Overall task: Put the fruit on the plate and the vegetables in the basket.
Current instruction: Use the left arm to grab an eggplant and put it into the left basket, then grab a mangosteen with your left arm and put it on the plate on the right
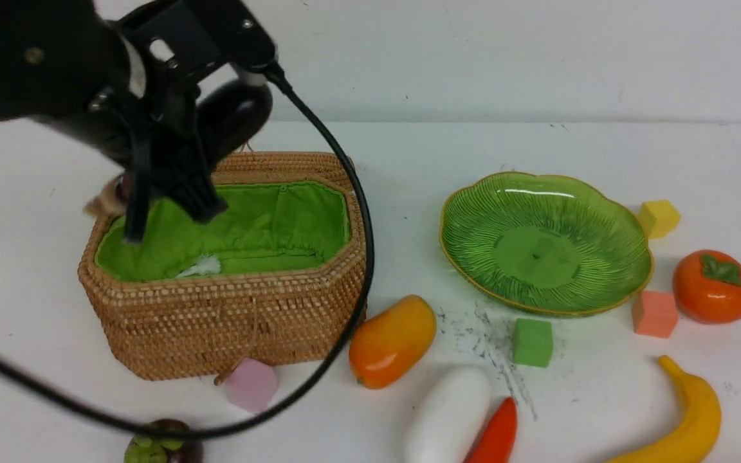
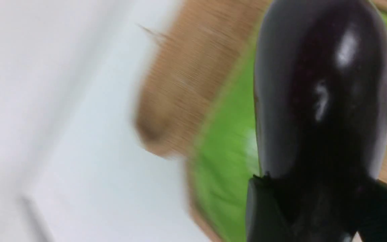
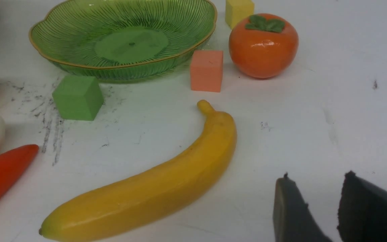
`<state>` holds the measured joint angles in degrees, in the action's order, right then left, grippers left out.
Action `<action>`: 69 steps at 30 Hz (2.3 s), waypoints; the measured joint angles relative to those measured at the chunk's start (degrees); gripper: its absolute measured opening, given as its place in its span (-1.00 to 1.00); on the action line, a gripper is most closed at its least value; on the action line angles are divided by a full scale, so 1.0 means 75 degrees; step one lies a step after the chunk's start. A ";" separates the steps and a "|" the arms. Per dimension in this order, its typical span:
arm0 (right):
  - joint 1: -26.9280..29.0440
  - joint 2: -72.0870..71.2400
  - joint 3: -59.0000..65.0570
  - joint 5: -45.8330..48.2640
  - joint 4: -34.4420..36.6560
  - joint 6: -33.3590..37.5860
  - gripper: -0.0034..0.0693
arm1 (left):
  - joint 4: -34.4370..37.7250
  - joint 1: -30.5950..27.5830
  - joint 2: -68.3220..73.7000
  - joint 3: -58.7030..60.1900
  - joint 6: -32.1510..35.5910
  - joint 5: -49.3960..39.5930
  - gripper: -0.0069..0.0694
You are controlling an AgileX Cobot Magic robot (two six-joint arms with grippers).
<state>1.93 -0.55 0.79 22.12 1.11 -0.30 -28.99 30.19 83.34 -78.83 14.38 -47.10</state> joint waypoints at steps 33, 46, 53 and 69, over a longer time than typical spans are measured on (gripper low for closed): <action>0.0000 0.0000 0.0000 0.0000 0.0000 0.0000 -0.24 | 0.1524 -0.0169 -0.0099 0.0437 -0.0533 -0.1903 0.77; 0.0000 0.0000 0.0000 0.0000 0.0000 0.0000 -0.24 | 0.5243 -0.2471 -0.2027 0.3108 0.0381 -0.2227 0.60; 0.0000 0.0000 0.0000 0.0000 0.0000 0.0000 -0.24 | 0.5980 -0.2508 -0.1816 0.3759 0.0413 -0.1832 0.61; 0.0000 0.0000 0.0000 0.0000 0.0000 0.0000 -0.24 | 0.5589 -0.2508 -0.0270 0.3903 0.0437 -0.0447 0.80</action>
<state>1.93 -0.55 0.79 22.12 1.11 -0.30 12.93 11.38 81.32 -49.56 17.66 -50.45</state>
